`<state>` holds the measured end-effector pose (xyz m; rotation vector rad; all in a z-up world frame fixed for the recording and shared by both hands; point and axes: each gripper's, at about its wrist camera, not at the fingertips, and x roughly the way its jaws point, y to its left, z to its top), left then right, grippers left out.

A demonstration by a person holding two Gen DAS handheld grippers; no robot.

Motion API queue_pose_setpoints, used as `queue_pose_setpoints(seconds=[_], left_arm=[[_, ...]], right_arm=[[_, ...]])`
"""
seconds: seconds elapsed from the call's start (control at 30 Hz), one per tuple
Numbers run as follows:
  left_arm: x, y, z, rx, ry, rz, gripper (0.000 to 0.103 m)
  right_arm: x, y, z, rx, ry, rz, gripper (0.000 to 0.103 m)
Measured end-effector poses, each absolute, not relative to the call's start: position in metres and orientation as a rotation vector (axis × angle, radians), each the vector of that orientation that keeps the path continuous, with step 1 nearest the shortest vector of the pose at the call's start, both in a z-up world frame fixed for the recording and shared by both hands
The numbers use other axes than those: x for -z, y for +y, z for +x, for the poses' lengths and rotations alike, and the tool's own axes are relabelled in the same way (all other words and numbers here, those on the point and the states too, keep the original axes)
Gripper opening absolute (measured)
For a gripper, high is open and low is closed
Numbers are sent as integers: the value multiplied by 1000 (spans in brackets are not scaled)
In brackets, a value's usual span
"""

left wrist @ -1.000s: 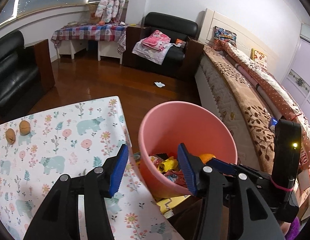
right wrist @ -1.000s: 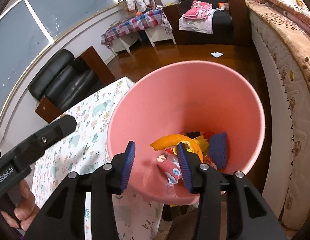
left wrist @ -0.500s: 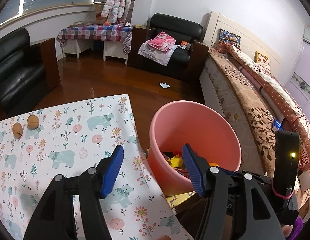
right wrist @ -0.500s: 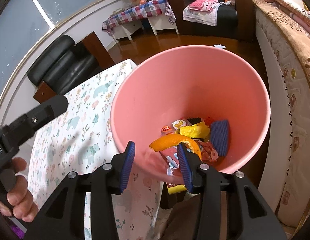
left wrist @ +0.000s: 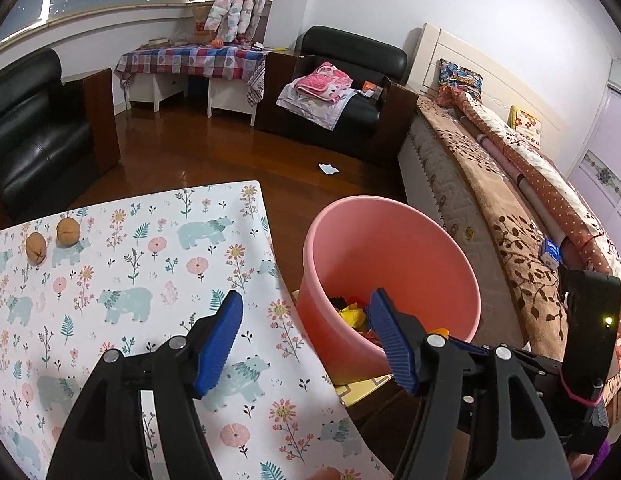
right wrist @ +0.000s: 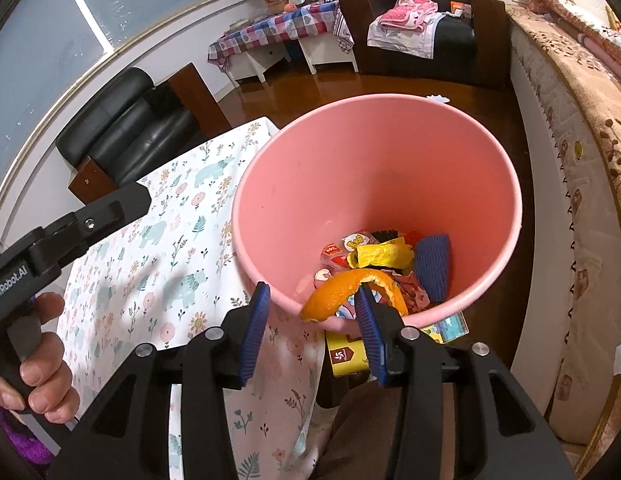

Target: Collect trash

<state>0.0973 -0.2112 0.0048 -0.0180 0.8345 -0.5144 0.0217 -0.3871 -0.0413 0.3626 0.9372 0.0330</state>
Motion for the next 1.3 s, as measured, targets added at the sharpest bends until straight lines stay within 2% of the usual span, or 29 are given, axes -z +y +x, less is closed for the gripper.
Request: queue_pose_setpoints(seconds=[0.83, 1.17, 1.3], left_arm=[[-8, -200, 88, 519, 828, -39, 67], [-16, -200, 79, 487, 771, 4, 67], [-18, -197, 78, 472, 760, 3, 60]], right_arm=[[30, -387, 0, 11, 943, 256, 45], [4, -366, -2, -5, 796, 215, 45], [-12, -351, -8, 0, 695, 191, 45]])
